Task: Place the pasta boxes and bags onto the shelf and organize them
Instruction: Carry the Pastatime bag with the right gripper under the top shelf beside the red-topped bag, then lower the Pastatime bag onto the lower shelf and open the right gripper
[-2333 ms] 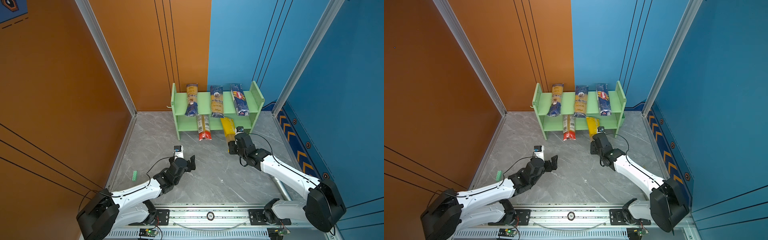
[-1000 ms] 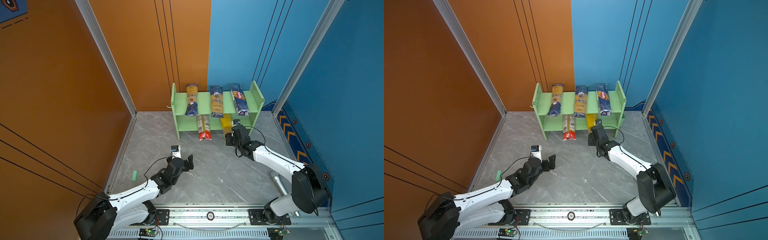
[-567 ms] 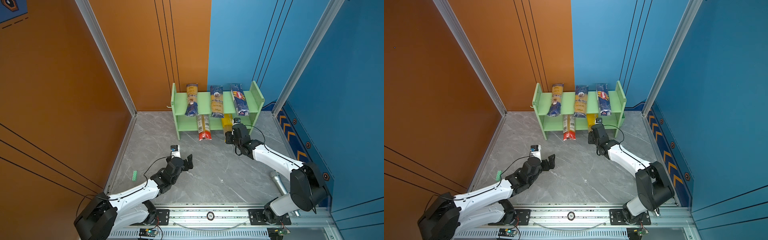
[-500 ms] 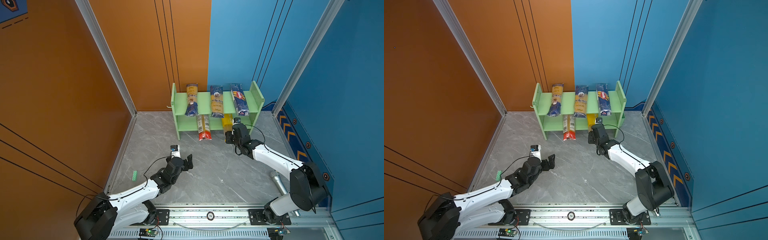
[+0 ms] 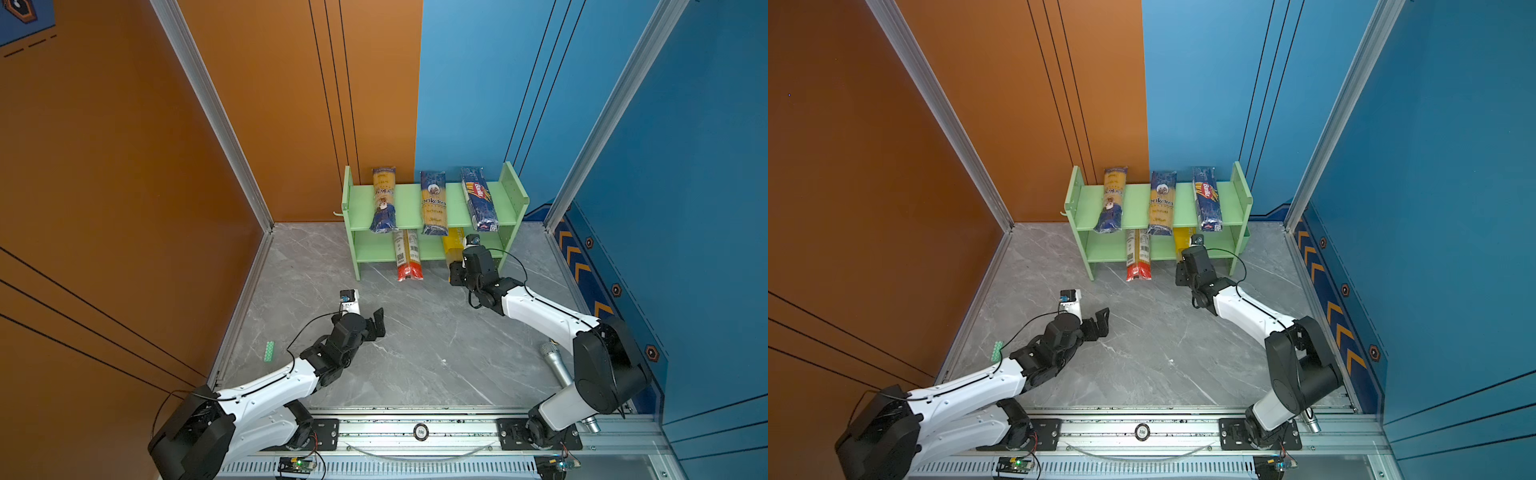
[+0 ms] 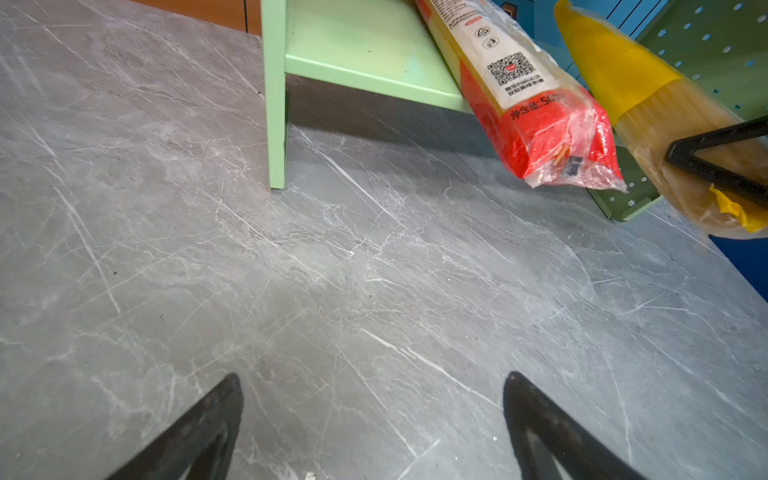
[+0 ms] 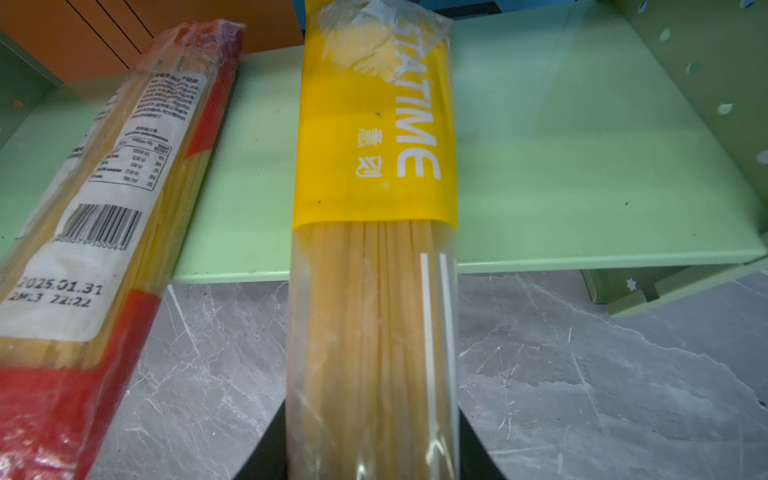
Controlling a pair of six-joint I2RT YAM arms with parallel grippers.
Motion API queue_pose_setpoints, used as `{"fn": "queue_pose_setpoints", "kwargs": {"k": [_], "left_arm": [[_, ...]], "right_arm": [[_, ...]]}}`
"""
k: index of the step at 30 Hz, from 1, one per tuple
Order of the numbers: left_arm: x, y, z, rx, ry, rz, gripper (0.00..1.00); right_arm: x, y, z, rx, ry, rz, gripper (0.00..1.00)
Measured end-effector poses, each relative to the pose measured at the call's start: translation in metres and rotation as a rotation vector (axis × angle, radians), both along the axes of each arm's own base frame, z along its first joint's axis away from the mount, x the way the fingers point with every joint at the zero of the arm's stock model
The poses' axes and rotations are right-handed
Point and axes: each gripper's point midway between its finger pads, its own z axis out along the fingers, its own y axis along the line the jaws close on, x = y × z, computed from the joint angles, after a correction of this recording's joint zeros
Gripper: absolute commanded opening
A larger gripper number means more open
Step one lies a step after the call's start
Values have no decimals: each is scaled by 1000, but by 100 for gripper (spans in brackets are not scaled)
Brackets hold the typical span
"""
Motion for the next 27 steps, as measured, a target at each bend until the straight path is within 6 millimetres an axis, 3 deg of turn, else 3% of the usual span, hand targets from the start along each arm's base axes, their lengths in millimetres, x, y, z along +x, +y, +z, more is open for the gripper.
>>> {"fn": "queue_pose_setpoints", "kwargs": {"k": [11, 27], "left_arm": [[0, -1, -1, 0, 5, -5, 98], [2, 2, -2, -1, 7, 4, 98]], "right_arm": [[13, -3, 11, 16, -35, -17, 0], [20, 0, 1, 4, -20, -12, 0]]}}
